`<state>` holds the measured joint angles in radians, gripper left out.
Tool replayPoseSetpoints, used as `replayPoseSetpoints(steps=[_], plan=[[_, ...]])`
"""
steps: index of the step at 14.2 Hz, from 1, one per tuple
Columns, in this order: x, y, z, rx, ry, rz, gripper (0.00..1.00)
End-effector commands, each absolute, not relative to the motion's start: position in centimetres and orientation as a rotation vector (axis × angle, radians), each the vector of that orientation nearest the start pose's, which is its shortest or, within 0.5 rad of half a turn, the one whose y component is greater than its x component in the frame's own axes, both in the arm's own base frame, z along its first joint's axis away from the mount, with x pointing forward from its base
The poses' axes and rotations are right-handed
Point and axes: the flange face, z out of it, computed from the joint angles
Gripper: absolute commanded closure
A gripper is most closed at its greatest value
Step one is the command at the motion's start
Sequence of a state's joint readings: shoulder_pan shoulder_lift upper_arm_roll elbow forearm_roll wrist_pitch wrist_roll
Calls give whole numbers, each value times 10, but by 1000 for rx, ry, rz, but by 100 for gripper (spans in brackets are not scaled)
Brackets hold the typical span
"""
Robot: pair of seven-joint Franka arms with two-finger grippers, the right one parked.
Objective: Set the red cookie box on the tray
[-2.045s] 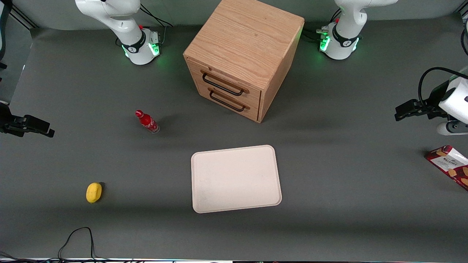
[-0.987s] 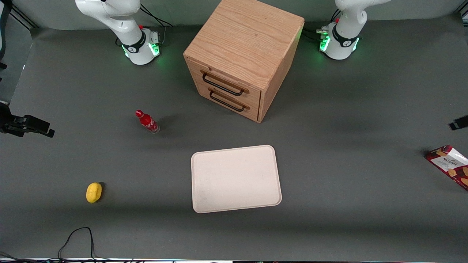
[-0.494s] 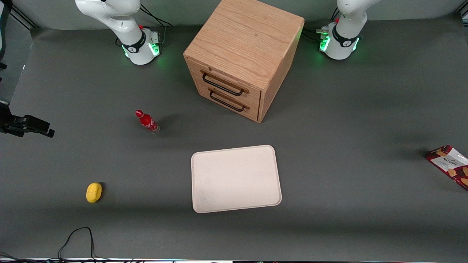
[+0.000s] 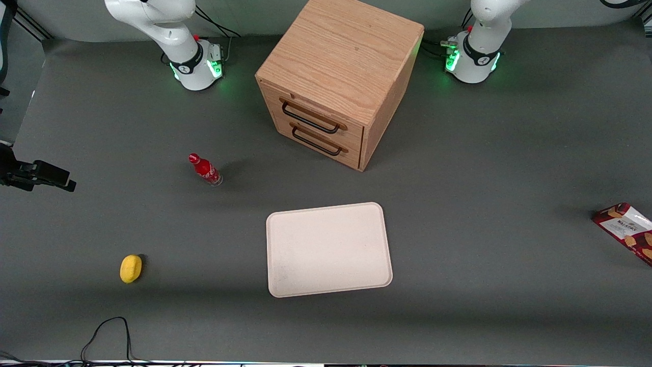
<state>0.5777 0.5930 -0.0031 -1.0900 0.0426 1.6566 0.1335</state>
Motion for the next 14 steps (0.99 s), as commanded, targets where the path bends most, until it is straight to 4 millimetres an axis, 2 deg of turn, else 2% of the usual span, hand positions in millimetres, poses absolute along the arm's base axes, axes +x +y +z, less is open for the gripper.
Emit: replayPoseSetpoints(steps=[1, 3, 4, 7, 9, 14], plan=[[609, 394, 470, -2910, -1060, 70, 0], [612, 393, 457, -2794, -1330, 87, 0], [613, 393, 446, -2771, -1382, 106, 0], [624, 391, 397, -2767, -1381, 4, 0], [630, 395, 356, -2775, -1379, -21, 0], [638, 393, 294, -2788, -1380, -66, 0]])
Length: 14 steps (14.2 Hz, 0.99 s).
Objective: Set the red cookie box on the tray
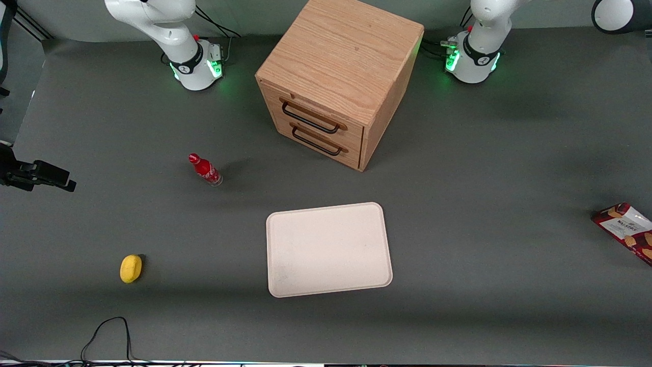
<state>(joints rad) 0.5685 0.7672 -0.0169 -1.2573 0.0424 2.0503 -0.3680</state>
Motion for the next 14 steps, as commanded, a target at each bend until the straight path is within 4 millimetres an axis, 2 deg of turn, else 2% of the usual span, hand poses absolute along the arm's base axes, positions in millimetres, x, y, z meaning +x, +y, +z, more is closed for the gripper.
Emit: replayPoseSetpoints(steps=[1, 4, 7, 8, 9, 10, 14], plan=[[639, 391, 282, -2797, -1392, -87, 0], [642, 389, 259, -2803, -1403, -125, 0], [642, 389, 258, -2810, -1385, -118, 0], [642, 389, 257, -2810, -1385, -115, 26], [644, 385, 258, -2814, -1374, -113, 66], [647, 380, 258, -2820, -1362, -105, 100], [646, 380, 258, -2824, -1342, -95, 100]])
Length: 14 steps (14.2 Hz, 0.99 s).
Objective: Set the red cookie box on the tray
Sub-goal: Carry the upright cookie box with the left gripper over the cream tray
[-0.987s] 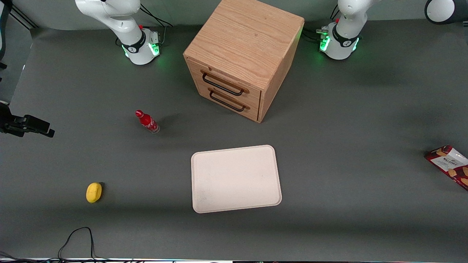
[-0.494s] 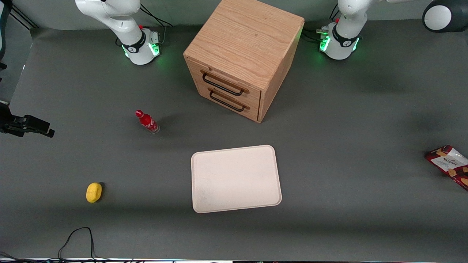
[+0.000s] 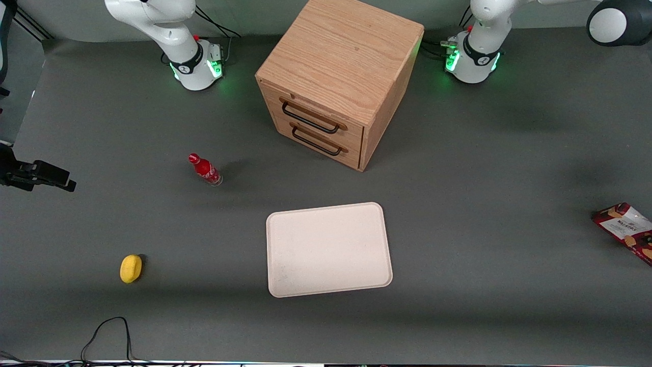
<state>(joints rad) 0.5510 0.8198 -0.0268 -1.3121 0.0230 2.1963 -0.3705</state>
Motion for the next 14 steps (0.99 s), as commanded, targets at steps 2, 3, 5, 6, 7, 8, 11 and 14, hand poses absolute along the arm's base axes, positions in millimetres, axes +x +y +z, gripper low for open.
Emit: replayPoseSetpoints(steps=[2, 3, 5, 6, 7, 8, 11, 14], plan=[[646, 381, 267, -2825, -1318, -96, 100], [646, 382, 274, -2843, -1275, -97, 100], [648, 387, 299, -2867, -1218, -92, 100], [649, 389, 331, -2868, -1218, -80, 100], [650, 388, 358, -2873, -1220, -47, 100], [651, 388, 388, -2871, -1225, -42, 100], [639, 387, 470, -2857, -1239, -62, 100], [612, 386, 545, -2831, -1261, -147, 100]])
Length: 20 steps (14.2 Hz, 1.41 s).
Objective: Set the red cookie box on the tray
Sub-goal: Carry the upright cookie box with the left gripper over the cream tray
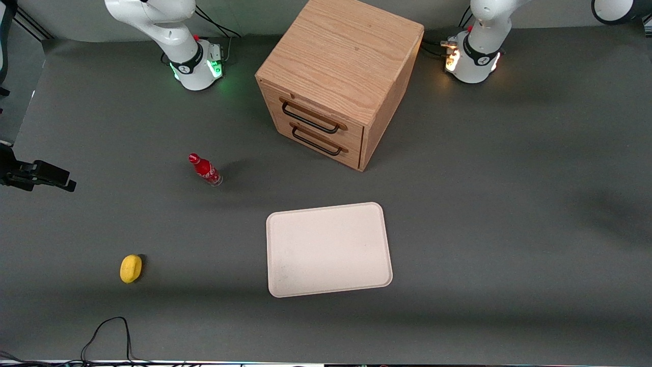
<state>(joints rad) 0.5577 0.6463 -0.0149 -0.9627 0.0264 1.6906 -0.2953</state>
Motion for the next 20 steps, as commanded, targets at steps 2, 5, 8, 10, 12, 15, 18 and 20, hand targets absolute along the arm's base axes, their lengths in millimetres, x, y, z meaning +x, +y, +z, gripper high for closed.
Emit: replayPoseSetpoints(steps=[2, 5, 8, 10, 12, 15, 18, 20], plan=[[595, 385, 581, -2819, -1274, -189, 100], [585, 353, 623, -2897, -1111, -192, 100], [600, 259, 653, -3050, -746, -122, 100], [618, 166, 653, -3099, -535, 3, 100], [633, 43, 648, -3063, -376, 73, 100], [631, -102, 642, -3065, -302, 58, 100], [617, -226, 619, -3078, -164, 40, 100], [606, -300, 598, -3093, -175, -7, 100]])
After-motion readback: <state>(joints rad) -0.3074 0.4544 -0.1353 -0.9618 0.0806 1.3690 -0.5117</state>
